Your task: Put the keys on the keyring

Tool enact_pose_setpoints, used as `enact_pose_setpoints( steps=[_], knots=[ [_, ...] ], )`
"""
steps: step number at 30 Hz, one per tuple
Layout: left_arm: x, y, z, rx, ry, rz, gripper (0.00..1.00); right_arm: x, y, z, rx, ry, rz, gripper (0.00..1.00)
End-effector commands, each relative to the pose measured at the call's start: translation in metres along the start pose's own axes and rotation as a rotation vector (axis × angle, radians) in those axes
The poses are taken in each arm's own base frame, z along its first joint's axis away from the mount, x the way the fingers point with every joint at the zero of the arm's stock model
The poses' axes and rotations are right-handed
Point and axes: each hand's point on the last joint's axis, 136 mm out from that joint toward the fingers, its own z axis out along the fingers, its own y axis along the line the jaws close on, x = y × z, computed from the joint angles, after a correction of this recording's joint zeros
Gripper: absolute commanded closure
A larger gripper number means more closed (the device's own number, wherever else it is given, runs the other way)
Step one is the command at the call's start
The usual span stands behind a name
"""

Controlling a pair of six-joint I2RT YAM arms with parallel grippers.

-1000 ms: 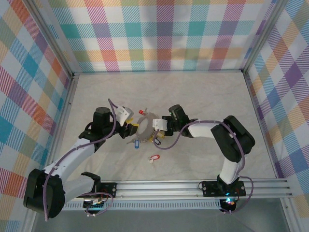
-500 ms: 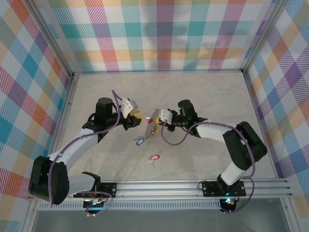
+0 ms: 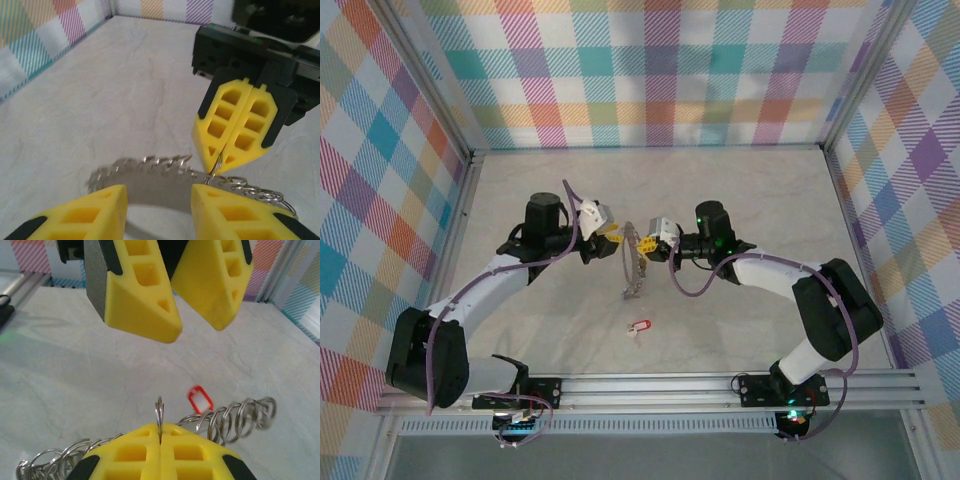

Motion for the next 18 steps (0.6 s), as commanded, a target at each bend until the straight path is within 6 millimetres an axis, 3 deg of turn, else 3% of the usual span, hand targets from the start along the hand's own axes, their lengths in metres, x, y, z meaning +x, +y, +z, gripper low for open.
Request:
enact_pose_setpoints(
  steps=[1, 11, 18],
  knots=[
    [-0.011, -0.02, 0.003, 0.101, -0.024, 0.042, 0.64, -0.042, 0.0, -0.007, -0.039, -0.113, -0.05, 1.0],
    [-0.003, -0.035, -0.005, 0.103, -0.007, 0.034, 0.61, -0.054, -0.002, -0.01, -0.041, -0.131, -0.044, 1.0],
    [-0.003, -0.039, 0.005, 0.112, -0.004, 0.048, 0.63, -0.06, -0.001, -0.011, -0.051, -0.136, -0.049, 1.0]
  ],
)
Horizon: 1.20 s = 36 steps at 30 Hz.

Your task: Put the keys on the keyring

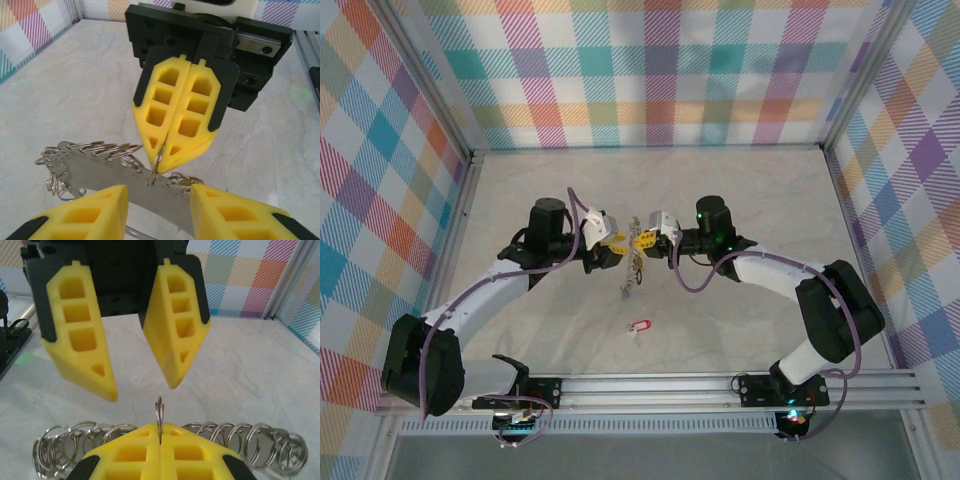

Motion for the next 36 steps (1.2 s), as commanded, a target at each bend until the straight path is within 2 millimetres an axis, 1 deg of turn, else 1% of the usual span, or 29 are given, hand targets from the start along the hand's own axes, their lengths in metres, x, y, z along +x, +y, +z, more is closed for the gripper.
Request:
enact_pose_setpoints(
  steps=[1, 6, 11, 15, 22, 26, 32, 35, 36],
  knots=[
    [-0.001, -0.006, 0.006, 0.018, 0.002, 0.027, 0.63, -0.037, 0.001, -0.007, -0.027, -0.08, -0.066, 1.0],
    [-0.003, 0.0, 0.009, -0.006, 0.006, 0.048, 0.65, -0.04, 0.004, -0.009, -0.046, -0.079, -0.074, 1.0],
    [-0.003, 0.001, 0.009, -0.011, 0.01, 0.054, 0.75, -0.04, 0.008, -0.009, -0.063, -0.076, -0.078, 1.0],
    [-0.004, -0.001, 0.009, -0.009, 0.007, 0.055, 0.8, -0.042, 0.01, -0.01, -0.077, -0.08, -0.08, 1.0],
    [-0.01, 0.003, 0.008, -0.041, -0.01, 0.067, 0.8, -0.038, 0.015, -0.01, -0.104, -0.066, -0.084, 1.0],
    [-0.015, 0.003, 0.007, -0.038, -0.018, 0.073, 0.8, -0.041, 0.016, -0.01, -0.113, -0.07, -0.09, 1.0],
    [-0.015, 0.002, 0.01, -0.028, -0.02, 0.07, 0.8, -0.042, 0.016, -0.01, -0.122, -0.073, -0.092, 1.0],
    [-0.017, 0.001, 0.011, -0.028, -0.02, 0.07, 0.81, -0.04, 0.016, -0.009, -0.124, -0.07, -0.09, 1.0],
    [-0.018, 0.001, 0.011, -0.025, -0.025, 0.083, 0.85, -0.04, 0.016, -0.009, -0.124, -0.068, -0.09, 1.0]
  ],
)
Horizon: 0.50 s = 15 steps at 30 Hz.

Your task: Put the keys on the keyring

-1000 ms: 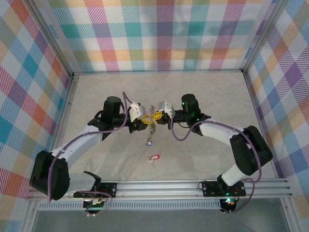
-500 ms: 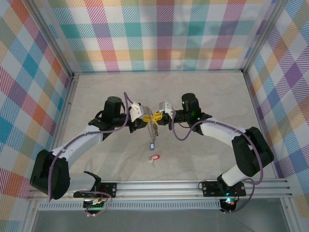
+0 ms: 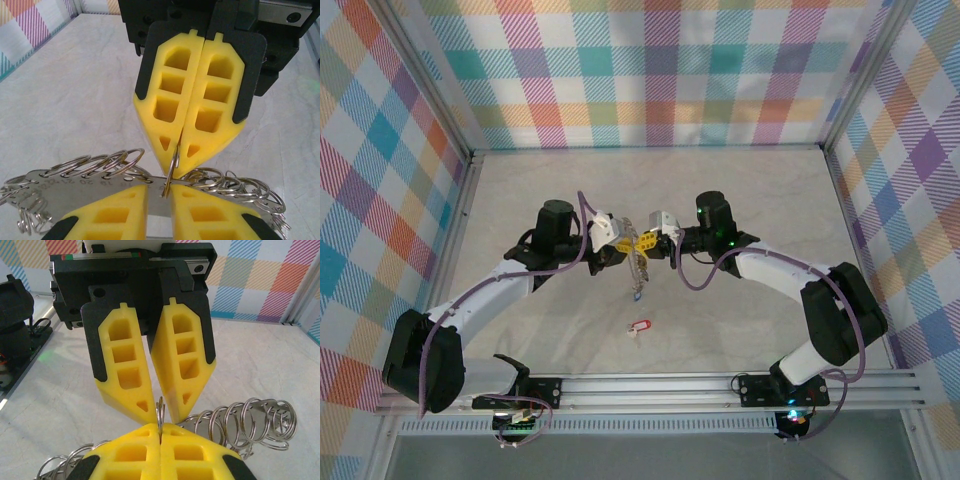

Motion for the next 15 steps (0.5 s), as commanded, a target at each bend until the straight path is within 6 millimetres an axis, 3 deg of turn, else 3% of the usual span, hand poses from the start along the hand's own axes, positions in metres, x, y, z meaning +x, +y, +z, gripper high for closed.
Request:
enact_pose_setpoints(
  steps=[1, 15],
  knots=[
    [-0.022, 0.0, -0.001, 0.007, -0.054, 0.085, 0.89, -0.031, 0.004, -0.005, -0.045, -0.069, -0.083, 1.0],
    [-0.033, -0.005, -0.002, 0.041, -0.081, 0.092, 0.84, -0.026, 0.006, -0.004, -0.047, -0.052, -0.086, 1.0]
  ],
)
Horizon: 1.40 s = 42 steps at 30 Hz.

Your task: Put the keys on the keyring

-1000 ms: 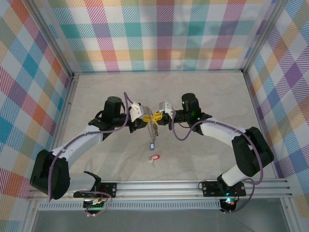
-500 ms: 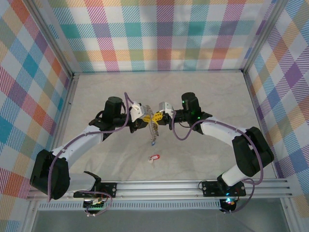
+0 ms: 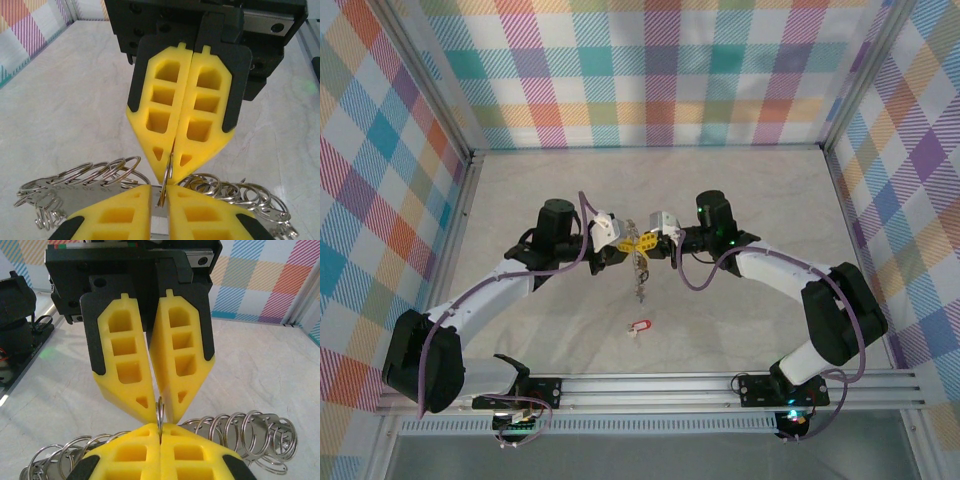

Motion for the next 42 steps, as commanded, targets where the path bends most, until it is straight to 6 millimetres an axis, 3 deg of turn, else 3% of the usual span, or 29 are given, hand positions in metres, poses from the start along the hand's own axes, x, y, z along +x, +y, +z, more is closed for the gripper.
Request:
enact_pose_setpoints(
  steps=[1, 6, 8, 12, 16, 23, 42],
  knots=[
    [-0.026, -0.002, -0.001, 0.029, -0.066, 0.065, 0.85, -0.026, 0.005, -0.003, -0.039, -0.057, -0.072, 1.0],
    [-0.022, -0.005, 0.0, 0.054, -0.051, 0.071, 1.0, -0.029, 0.004, -0.003, -0.033, -0.064, -0.075, 1.0],
    [-0.022, -0.007, 0.0, 0.064, -0.052, 0.075, 1.0, -0.03, 0.004, -0.004, -0.029, -0.067, -0.075, 1.0],
    [-0.032, -0.005, -0.004, 0.048, -0.089, 0.081, 1.0, -0.031, 0.005, -0.006, -0.017, -0.076, -0.077, 0.86],
    [-0.046, -0.001, -0.01, 0.038, -0.157, 0.067, 1.0, -0.036, 0.007, -0.01, 0.001, -0.105, -0.064, 0.82],
    [-0.057, 0.003, -0.018, 0.029, -0.214, 0.06, 1.0, -0.039, 0.008, -0.014, 0.017, -0.13, -0.046, 0.82],
    [-0.062, 0.0, -0.021, 0.039, -0.229, 0.065, 1.0, -0.041, 0.009, -0.013, -0.041, -0.138, -0.038, 0.88]
  ],
)
